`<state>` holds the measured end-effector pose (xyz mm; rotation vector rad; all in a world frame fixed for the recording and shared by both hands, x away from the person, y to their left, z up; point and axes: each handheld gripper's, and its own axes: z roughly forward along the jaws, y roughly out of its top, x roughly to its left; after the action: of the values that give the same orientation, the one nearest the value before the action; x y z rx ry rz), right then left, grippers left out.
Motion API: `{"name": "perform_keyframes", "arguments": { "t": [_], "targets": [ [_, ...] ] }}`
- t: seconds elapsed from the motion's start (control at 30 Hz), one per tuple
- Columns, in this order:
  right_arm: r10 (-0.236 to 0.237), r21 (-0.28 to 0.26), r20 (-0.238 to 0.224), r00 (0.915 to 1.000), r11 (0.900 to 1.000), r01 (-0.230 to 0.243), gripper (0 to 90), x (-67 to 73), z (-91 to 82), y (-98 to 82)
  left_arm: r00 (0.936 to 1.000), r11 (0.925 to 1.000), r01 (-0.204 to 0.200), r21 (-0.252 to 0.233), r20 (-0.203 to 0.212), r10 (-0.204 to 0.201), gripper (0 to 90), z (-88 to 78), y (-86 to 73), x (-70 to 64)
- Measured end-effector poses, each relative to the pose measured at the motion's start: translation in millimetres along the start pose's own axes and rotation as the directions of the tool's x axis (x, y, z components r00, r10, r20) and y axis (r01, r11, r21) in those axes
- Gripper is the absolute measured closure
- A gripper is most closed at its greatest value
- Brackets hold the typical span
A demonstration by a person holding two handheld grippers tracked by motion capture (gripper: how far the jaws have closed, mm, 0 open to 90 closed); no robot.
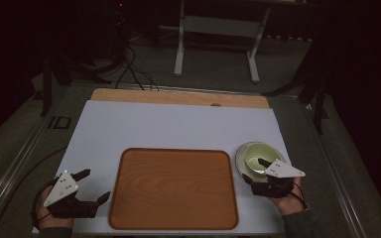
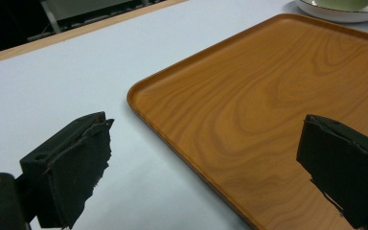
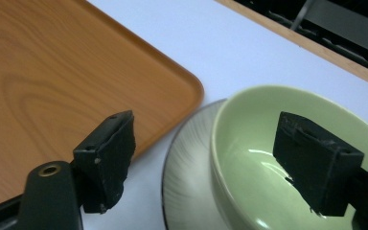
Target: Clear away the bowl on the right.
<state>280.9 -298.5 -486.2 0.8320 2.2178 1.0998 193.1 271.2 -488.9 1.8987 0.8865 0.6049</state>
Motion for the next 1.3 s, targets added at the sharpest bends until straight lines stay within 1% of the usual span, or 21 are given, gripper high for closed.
{"name": "perform_keyframes", "arguments": {
  "t": [0.07,0.23,0.27,0.33,0.43,0.53,0.63,0.77,0.83,1.0,1.13,1.27,1.3],
  "targets": [
    [-0.007,0.016,0.009,0.9999,1.000,0.007,23.0,-1.0,1.4,-1.6,1.0000,1.0000,0.000,-0.001,0.000,0.000,4.4,-0.2,0.0,0.0],
    [-0.026,0.049,0.012,0.9996,0.999,0.025,29.5,-1.9,4.1,-4.4,1.0000,1.0000,0.002,-0.004,-0.002,-0.002,4.4,-0.5,0.0,0.0],
    [-0.028,0.055,0.006,0.9996,0.998,0.027,32.5,-2.2,4.6,-4.9,1.0000,1.0000,0.002,-0.004,-0.002,-0.002,4.4,-0.5,0.1,0.0],
    [-0.035,0.065,0.013,0.9993,0.997,0.035,36.1,-2.3,5.3,-5.7,1.0000,1.0000,0.001,-0.006,-0.002,-0.001,4.4,-0.7,0.1,0.0],
    [-0.039,0.075,0.009,0.9992,0.996,0.038,43.2,-2.5,5.9,-6.6,1.0000,1.0000,0.002,-0.007,-0.002,-0.002,4.4,-0.8,0.1,0.0],
    [-0.052,0.092,0.003,0.9986,0.994,0.052,50.8,-3.1,7.1,-7.2,1.0000,1.0000,0.002,-0.008,-0.002,-0.002,4.5,-0.9,0.1,-0.1],
    [-0.059,0.111,-0.005,0.9983,0.992,0.059,56.4,-3.3,9.0,-8.0,1.0000,0.9999,0.001,-0.010,-0.004,-0.001,4.6,-1.1,0.1,-0.1],
    [-0.070,0.129,0.002,0.9976,0.989,0.069,60.7,-4.0,10.6,-8.7,1.0000,1.0000,0.003,-0.009,-0.005,-0.003,4.6,-1.2,0.1,0.0],
    [-0.066,0.138,0.004,0.9978,0.988,0.065,62.0,-4.7,11.3,-8.6,1.0000,1.0000,0.004,-0.009,-0.004,-0.004,4.6,-1.1,0.1,0.1],
    [-0.078,0.176,0.004,0.9969,0.981,0.076,65.4,-6.0,15.3,-9.5,1.0000,0.9999,0.003,-0.011,-0.006,-0.003,4.7,-1.5,0.1,0.2],
    [-0.100,0.204,-0.001,0.9949,0.974,0.099,72.8,-6.0,17.7,-7.4,1.0000,0.9999,0.004,-0.010,-0.008,-0.004,4.7,-1.6,0.1,0.4],
    [-0.123,0.224,-0.023,0.9921,0.967,0.125,79.2,-5.2,20.7,-6.3,0.9999,0.9999,0.005,-0.013,-0.010,-0.005,4.8,-2.0,0.1,0.5],
    [-0.127,0.222,-0.030,0.9915,0.966,0.130,80.5,-4.8,21.3,-6.3,0.9999,0.9999,0.005,-0.013,-0.010,-0.005,4.8,-2.1,0.1,0.5]
  ]
}}
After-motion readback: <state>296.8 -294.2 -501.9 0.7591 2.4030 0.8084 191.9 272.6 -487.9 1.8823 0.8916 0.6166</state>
